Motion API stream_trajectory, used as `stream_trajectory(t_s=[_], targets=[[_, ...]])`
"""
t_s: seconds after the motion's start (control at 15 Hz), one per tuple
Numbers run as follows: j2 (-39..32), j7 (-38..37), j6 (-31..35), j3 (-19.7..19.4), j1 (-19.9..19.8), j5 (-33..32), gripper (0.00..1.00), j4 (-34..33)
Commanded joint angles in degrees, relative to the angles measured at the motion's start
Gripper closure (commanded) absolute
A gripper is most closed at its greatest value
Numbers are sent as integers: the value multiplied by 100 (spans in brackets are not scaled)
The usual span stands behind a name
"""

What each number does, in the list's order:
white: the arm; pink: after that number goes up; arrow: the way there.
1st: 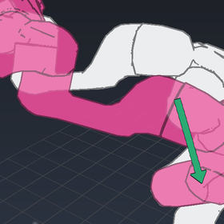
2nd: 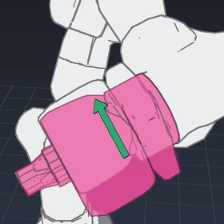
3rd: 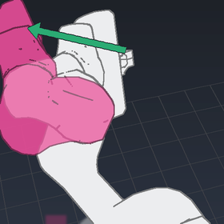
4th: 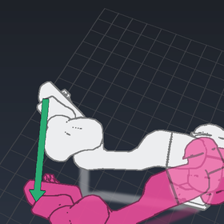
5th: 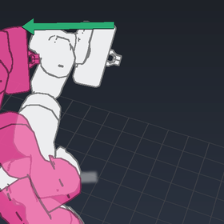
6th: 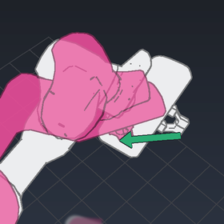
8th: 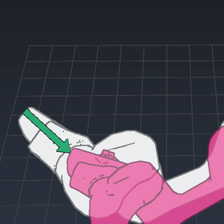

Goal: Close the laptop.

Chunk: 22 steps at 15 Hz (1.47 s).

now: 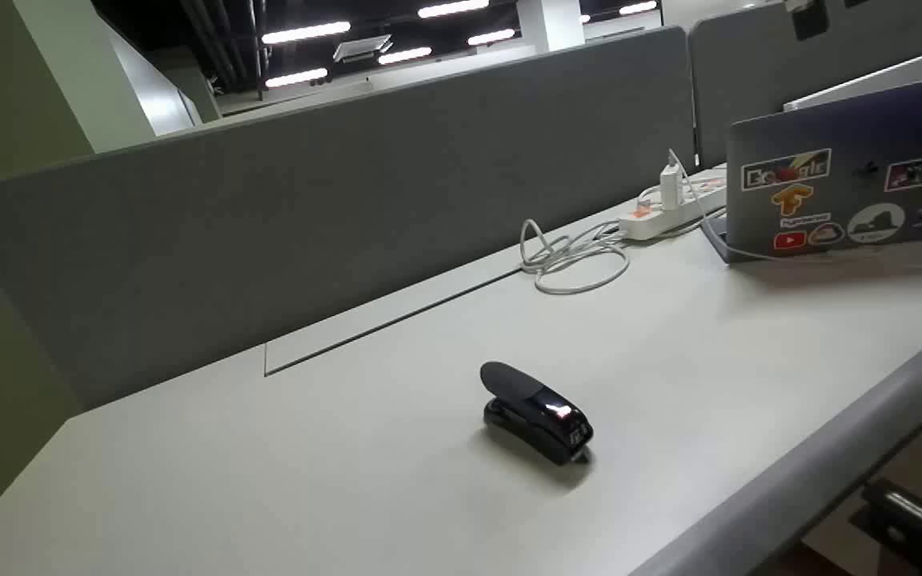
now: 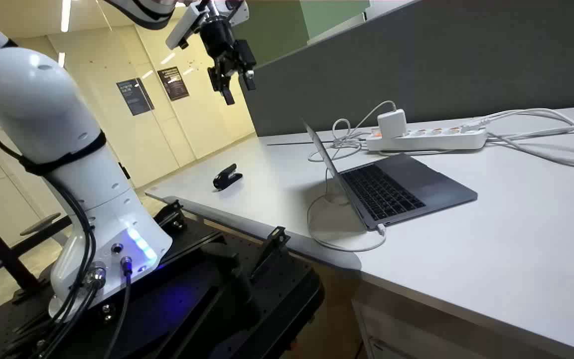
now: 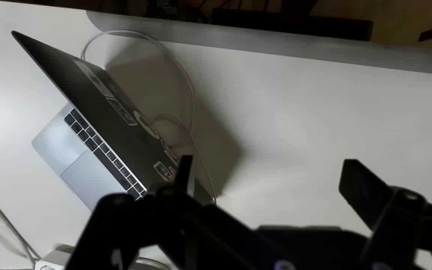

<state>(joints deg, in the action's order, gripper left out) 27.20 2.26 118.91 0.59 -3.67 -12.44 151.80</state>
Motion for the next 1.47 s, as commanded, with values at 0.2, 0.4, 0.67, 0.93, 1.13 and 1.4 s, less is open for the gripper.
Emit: stream_trajectory(t_s=[0.2, 0.4, 0.67, 0.93, 1.13, 1.4], targets=[[0, -19, -14, -46, 50, -20, 0, -7], [0, -18, -14, -46, 50, -20, 0, -7], [0, -18, -14, -46, 50, -20, 0, -7], [4, -513, 432, 30, -62, -108, 0, 115], [29, -638, 951, -169, -211, 40, 0, 386], [-16, -823, 1824, -545, -618, 280, 0, 836]])
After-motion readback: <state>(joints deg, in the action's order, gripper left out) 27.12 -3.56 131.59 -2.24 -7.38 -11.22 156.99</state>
